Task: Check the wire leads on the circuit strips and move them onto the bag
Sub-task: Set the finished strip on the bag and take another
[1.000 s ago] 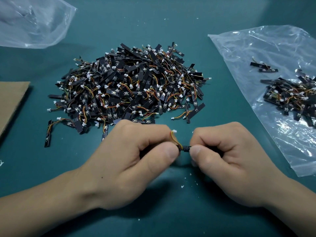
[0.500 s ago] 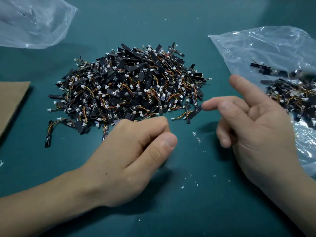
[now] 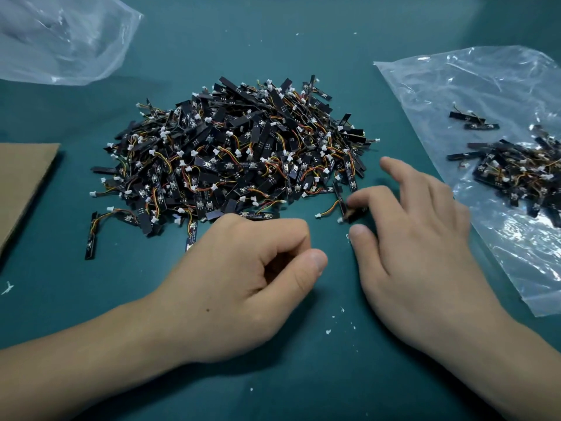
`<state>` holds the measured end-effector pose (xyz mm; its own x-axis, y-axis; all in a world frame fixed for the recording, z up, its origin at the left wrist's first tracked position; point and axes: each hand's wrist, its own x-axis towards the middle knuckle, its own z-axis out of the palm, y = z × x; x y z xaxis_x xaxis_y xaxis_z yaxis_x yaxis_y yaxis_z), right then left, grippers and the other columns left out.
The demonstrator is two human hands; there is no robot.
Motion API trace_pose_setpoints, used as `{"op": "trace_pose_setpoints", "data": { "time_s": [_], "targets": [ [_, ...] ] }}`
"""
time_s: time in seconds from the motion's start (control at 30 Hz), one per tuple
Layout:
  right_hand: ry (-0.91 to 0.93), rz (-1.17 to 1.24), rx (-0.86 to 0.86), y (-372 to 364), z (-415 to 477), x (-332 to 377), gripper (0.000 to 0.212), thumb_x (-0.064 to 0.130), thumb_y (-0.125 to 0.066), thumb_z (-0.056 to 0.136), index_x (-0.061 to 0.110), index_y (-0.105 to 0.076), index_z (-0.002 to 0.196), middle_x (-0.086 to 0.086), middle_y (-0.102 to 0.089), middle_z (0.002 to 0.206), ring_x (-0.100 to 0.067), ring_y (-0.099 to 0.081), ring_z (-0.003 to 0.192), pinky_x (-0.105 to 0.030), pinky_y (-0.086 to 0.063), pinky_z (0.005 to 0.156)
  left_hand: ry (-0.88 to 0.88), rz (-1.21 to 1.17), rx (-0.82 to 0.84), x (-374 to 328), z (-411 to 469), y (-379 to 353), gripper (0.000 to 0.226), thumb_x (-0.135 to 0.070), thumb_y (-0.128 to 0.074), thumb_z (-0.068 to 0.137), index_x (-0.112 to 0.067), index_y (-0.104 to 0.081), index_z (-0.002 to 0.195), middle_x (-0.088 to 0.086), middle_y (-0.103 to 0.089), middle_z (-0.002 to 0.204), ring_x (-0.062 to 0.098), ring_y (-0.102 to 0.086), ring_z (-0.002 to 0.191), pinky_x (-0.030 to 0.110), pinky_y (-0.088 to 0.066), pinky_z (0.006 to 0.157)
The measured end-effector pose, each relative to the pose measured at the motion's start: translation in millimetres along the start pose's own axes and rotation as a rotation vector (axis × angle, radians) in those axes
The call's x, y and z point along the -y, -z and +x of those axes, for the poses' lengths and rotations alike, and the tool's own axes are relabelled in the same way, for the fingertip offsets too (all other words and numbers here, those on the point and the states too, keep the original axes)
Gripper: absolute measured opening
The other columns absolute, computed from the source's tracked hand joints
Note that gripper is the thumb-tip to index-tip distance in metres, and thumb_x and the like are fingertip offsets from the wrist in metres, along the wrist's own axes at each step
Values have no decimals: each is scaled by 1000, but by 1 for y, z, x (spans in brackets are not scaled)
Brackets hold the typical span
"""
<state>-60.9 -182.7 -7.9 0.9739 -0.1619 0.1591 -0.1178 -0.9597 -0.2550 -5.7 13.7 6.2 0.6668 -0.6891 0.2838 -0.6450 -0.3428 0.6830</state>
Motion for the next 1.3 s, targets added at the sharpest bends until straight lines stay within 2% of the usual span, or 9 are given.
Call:
{"op": "trace_pose_setpoints", "data": {
  "time_s": [0.13, 0.23, 0.37, 0.57, 0.67, 0.83, 1.07, 1.2, 1.3],
  "targets": [
    [55, 61, -43, -2, 1, -2, 7, 35, -48, 96, 32, -54, 97, -1, -47, 148, -24, -36, 136, -34, -20, 100, 18, -8, -22, 1, 0, -1, 30, -35, -53, 96, -22, -49, 69, -9, -39, 51, 8, -39, 47, 16, -29, 48],
    [190, 227, -105, 0, 2, -3, 3, 31, -54, 98, 31, -57, 100, 15, -59, 116, -17, -52, 110, -32, -31, 91, 74, -66, -64, 3, -1, -3, 8, -32, -60, 93, -28, -54, 94, -5, -55, 58, 12, -49, 49, 14, -35, 50],
    [359, 467, -65, 3, 0, -3, 3, 25, -61, 100, 26, -64, 102, 18, -59, 96, -9, -59, 90, -31, -48, 79, 131, -144, -91, 5, 1, -4, 30, -30, -63, 92, -33, -52, 119, -5, -63, 74, 17, -60, 57, 18, -42, 53],
    [270, 642, -57, 7, -1, -4, 16, 40, -62, 97, 29, -65, 107, 14, -68, 92, -8, -64, 80, -13, -46, 72, 93, -101, -149, 5, 1, -2, 6, -22, -67, 91, -25, -61, 89, -8, -60, 69, 16, -57, 55, 18, -41, 51],
    [190, 761, 15, 7, 1, -5, 23, 46, -49, 100, 30, -65, 96, 2, -69, 80, -19, -63, 70, -32, -49, 64, 103, -140, -189, 5, 2, -2, 8, -21, -67, 90, -26, -61, 88, -5, -59, 70, 17, -54, 55, 21, -41, 50],
    [179, 811, 64, 6, 2, -6, 25, 43, -46, 100, 28, -60, 85, -4, -61, 70, -23, -55, 64, -39, -44, 60, 78, -133, -224, 4, 1, -2, 9, -24, -68, 90, -26, -59, 89, -7, -60, 72, 18, -57, 56, 22, -43, 50],
    [192, 862, -1, 6, 2, -8, 22, 42, -52, 99, 27, -64, 87, -5, -56, 67, -21, -51, 60, -39, -43, 57, 69, -82, -73, 3, 0, -2, 9, -29, -71, 88, -26, -63, 85, -13, -60, 66, 15, -58, 55, 18, -41, 52],
    [232, 878, 24, 8, 1, -8, 21, 40, -54, 99, 25, -66, 90, -3, -56, 66, -20, -50, 58, -35, -43, 54, 95, -228, -34, 3, 1, 1, 33, -43, -48, 96, -17, -59, 81, 1, -57, 62, 20, -55, 56, 37, -42, 54],
    [281, 839, 67, 8, -1, -6, 19, 37, -55, 99, 24, -65, 90, 0, -56, 66, -16, -51, 56, -25, -42, 52, 111, -250, -41, 3, 2, 3, 31, -41, -42, 98, -19, -56, 81, -4, -59, 65, 16, -54, 58, 31, -43, 57]
  ]
}}
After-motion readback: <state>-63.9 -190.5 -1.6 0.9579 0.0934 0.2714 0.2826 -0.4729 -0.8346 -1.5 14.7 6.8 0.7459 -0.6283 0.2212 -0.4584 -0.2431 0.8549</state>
